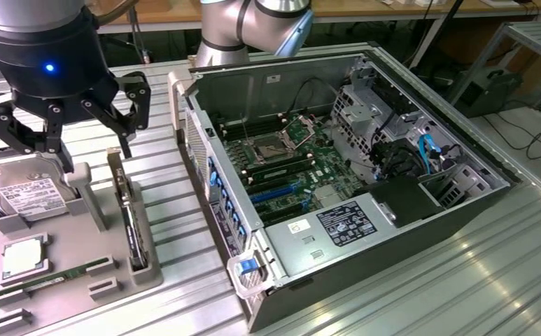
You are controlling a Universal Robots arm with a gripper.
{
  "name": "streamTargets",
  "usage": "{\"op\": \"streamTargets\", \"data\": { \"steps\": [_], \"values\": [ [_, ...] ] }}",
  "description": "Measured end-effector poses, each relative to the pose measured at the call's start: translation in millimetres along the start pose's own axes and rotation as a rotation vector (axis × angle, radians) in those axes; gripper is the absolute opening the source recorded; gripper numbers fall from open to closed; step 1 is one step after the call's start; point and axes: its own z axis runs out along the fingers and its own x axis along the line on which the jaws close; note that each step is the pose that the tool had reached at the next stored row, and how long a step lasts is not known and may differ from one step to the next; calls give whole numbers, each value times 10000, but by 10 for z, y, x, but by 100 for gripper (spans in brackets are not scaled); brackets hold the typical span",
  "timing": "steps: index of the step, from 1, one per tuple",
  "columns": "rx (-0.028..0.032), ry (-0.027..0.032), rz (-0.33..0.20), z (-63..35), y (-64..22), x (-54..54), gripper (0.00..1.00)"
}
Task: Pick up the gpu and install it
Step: 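Pick up the gpu and move the gpu toward the slot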
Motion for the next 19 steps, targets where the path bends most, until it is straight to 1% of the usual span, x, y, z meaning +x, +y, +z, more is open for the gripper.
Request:
{"op": "streamTargets", "data": {
  "steps": [19],
  "values": [
    [-3,0,0,116,-11,3,66]
  ]
}}
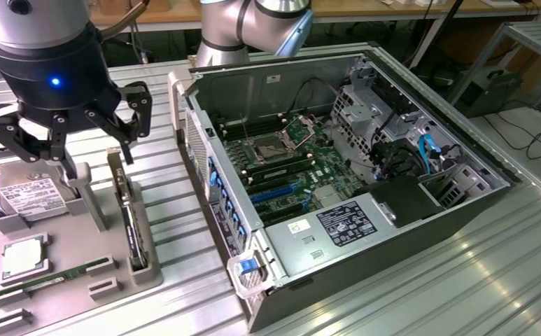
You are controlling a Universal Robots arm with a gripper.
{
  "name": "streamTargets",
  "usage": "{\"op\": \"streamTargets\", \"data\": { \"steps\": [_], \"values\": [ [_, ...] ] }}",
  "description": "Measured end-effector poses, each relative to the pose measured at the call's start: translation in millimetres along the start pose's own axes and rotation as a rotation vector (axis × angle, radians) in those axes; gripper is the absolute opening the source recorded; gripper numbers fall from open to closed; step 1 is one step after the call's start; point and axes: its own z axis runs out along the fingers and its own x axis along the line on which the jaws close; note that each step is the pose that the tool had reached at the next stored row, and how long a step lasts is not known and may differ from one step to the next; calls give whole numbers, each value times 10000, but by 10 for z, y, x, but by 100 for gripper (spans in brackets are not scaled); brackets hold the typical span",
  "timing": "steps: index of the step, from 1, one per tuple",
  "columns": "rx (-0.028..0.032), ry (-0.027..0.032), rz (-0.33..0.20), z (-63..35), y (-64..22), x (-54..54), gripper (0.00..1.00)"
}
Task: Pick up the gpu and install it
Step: 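Pick up the gpu and move the gpu toward the slot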
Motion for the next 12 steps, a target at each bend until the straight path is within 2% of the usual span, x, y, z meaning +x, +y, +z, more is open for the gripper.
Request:
{"op": "streamTargets", "data": {
  "steps": [12],
  "values": [
    [-1,0,0,70,-7,2,66]
  ]
}}
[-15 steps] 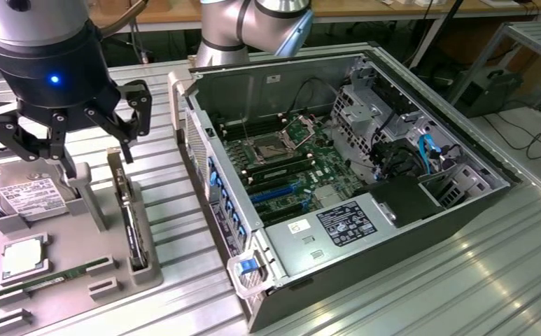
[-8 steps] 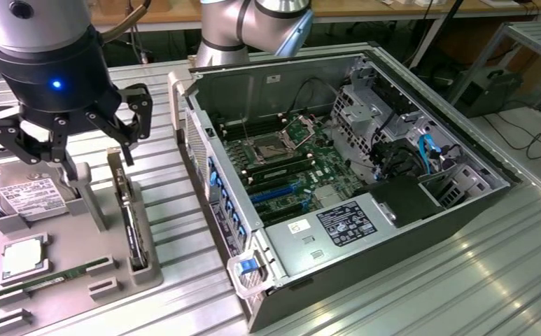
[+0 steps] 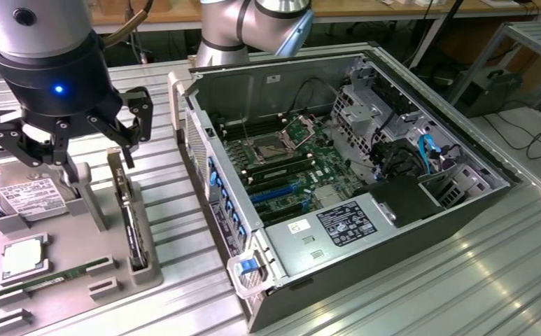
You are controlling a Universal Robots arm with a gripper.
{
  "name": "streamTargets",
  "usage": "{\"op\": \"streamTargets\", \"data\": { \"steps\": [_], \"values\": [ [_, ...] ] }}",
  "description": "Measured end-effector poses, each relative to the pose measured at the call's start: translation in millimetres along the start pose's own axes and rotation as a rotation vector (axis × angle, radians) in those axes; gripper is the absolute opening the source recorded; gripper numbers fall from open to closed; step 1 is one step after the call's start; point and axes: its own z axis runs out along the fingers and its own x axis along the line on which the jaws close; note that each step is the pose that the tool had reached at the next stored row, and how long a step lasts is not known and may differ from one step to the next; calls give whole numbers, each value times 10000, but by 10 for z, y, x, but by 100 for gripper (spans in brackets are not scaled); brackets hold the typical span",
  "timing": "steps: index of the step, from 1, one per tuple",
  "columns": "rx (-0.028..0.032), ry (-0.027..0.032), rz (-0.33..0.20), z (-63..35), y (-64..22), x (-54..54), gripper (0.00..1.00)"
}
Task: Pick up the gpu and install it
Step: 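Pick up the gpu and move the gpu toward the slot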
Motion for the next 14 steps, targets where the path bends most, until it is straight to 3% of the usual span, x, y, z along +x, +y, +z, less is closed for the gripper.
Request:
{"op": "streamTargets", "data": {
  "steps": [14],
  "values": [
    [0,2,0,135,-14,3,66]
  ]
}}
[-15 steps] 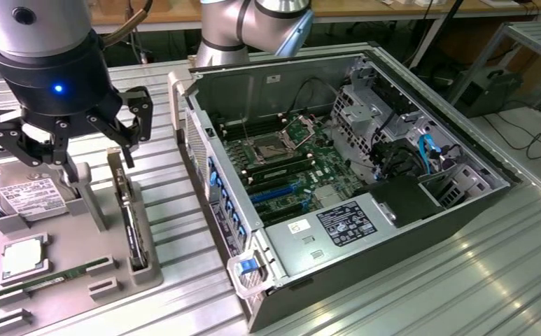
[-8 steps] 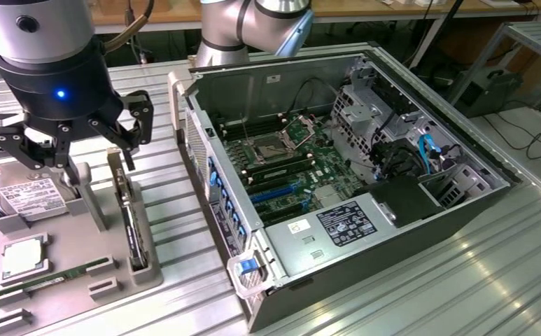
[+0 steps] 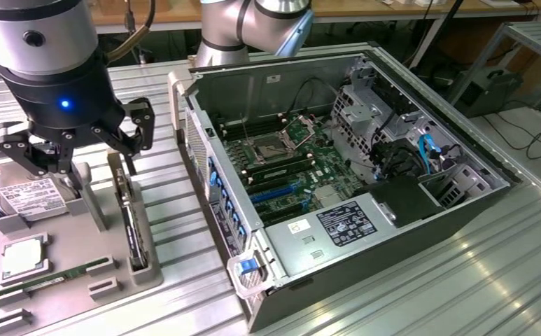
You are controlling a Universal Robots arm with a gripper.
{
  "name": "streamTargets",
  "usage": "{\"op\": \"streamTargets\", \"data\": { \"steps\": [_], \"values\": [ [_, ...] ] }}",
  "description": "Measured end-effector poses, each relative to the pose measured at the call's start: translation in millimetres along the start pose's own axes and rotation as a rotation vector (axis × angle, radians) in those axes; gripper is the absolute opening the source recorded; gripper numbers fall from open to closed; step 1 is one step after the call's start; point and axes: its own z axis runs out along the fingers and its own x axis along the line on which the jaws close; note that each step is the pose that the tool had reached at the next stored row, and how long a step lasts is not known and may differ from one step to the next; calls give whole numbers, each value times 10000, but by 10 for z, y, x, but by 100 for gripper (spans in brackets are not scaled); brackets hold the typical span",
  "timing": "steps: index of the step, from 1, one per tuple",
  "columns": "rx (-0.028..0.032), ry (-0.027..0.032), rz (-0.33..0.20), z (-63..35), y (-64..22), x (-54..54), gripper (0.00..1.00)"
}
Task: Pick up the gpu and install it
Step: 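Pick up the gpu and move the gpu toward the slot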
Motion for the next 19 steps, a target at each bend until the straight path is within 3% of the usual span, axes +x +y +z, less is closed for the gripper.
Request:
{"op": "streamTargets", "data": {
  "steps": [19],
  "values": [
    [0,-1,15,235,-17,4,66]
  ]
}}
